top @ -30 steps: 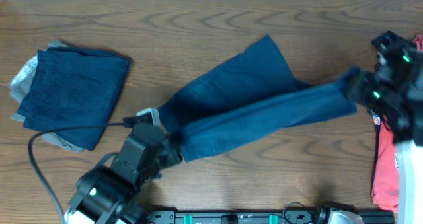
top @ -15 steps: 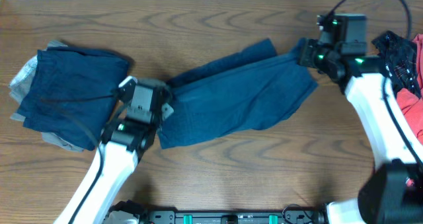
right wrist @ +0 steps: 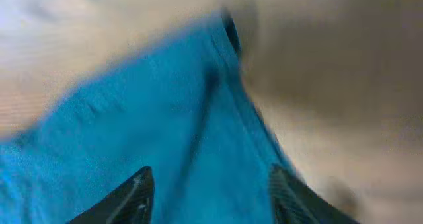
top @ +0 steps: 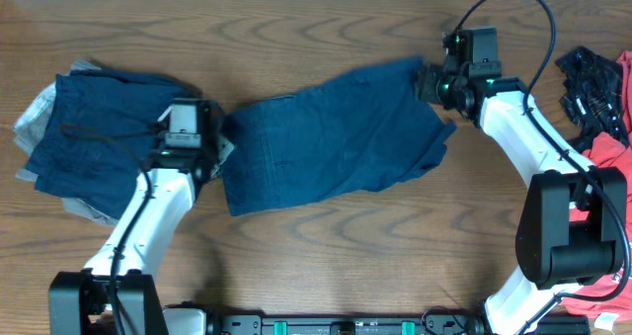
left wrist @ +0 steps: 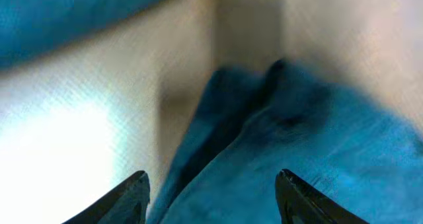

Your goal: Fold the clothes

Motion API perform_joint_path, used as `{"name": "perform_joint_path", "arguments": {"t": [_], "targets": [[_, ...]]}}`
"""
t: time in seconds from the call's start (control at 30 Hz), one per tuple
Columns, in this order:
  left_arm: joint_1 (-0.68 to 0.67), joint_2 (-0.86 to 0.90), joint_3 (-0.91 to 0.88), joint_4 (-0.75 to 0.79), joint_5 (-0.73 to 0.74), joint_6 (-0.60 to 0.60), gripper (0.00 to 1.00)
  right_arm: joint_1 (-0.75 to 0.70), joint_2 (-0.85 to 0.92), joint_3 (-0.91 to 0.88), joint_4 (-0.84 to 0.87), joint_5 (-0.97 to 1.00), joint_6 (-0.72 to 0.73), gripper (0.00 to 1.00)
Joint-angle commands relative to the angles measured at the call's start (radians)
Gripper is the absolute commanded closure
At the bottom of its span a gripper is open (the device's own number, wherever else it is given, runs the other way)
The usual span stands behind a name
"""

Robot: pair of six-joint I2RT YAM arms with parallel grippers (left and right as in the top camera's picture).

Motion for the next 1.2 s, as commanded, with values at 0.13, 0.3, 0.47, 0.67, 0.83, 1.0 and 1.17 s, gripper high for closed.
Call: {"name": "perform_joint_path", "arguments": {"t": [0.13,0.3,0.47,0.67,0.83,1.0,1.17], "targets": [[0.011,-0.004,0.002,-0.183,0.317,0.108,0.38,0.006,-0.016,0.009,-0.383,0.183,0.045,0.56],[-0.022,-0.004,-0.001,-0.204,0.339,0.203,0.38,-0.005,-0.016,0.009,-0.554,0.398,0.223,0.54],[-0.043,-0.004,-0.001,-0.171,0.336,0.269,0.38,-0.036,-0.016,-0.007,-0.565,0.274,0.216,0.54],[-0.073,0.014,-0.006,-0.103,0.301,0.387,0.38,-0.058,-0.016,-0.099,-0.499,0.156,0.204,0.54],[-0.089,0.065,-0.007,-0.099,0.302,0.387,0.38,-0.057,-0.016,-0.145,-0.371,0.036,0.186,0.5],[-0.091,0.106,-0.007,-0.099,0.302,0.388,0.38,-0.058,-0.016,-0.146,-0.298,-0.012,0.186,0.5],[-0.094,0.131,-0.01,-0.099,0.302,0.387,0.38,-0.057,-0.016,-0.146,-0.283,-0.023,0.186,0.51]]}}
